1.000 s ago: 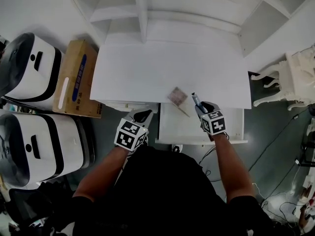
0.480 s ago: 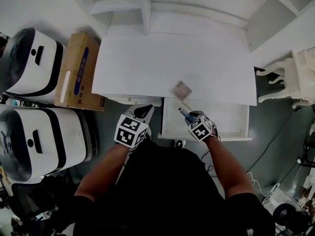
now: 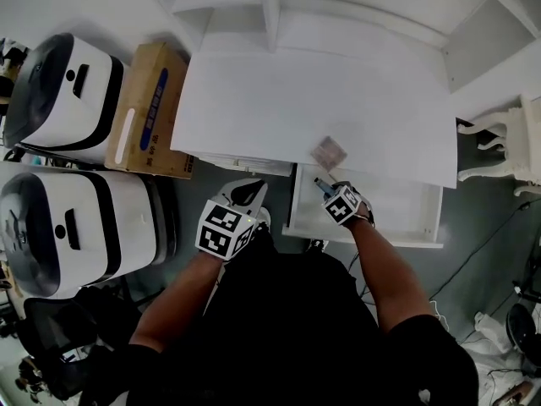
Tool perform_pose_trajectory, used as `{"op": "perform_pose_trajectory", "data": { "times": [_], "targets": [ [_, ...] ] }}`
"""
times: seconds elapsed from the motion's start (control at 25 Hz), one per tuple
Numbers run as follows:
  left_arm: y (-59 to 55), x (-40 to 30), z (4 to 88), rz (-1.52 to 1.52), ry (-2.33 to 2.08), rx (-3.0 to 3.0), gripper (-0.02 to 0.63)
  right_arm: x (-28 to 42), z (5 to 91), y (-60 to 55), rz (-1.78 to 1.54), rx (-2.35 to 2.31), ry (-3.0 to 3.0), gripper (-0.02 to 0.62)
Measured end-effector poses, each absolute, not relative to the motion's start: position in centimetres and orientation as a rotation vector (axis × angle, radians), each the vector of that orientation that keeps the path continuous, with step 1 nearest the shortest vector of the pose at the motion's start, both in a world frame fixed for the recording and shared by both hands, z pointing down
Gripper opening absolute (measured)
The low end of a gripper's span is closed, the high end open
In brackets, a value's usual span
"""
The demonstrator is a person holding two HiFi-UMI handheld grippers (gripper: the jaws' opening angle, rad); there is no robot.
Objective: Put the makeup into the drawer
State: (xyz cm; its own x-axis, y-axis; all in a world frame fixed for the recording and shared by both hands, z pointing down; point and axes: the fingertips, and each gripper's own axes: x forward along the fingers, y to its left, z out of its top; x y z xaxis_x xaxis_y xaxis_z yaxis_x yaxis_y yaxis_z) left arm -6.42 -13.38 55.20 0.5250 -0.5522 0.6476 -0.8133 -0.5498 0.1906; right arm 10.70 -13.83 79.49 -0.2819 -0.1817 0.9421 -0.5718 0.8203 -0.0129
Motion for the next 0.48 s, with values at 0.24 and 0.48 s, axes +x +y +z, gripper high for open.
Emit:
{"op": "perform_pose_trajectory", "data": {
  "times": [0.24, 0.48],
  "targets": [
    [-12.9, -7.8, 54.8, 0.74, -1.153, 2.26, 0.011, 10.4, 81.6, -13.6, 0.439, 0.543, -1.822, 0.141],
    [-12.2, -8.6, 55.0, 0.737, -1.168, 2.233, 0.011, 10.5, 82.5, -13.2, 0.446, 0.53, -1.797, 0.141]
  ]
}}
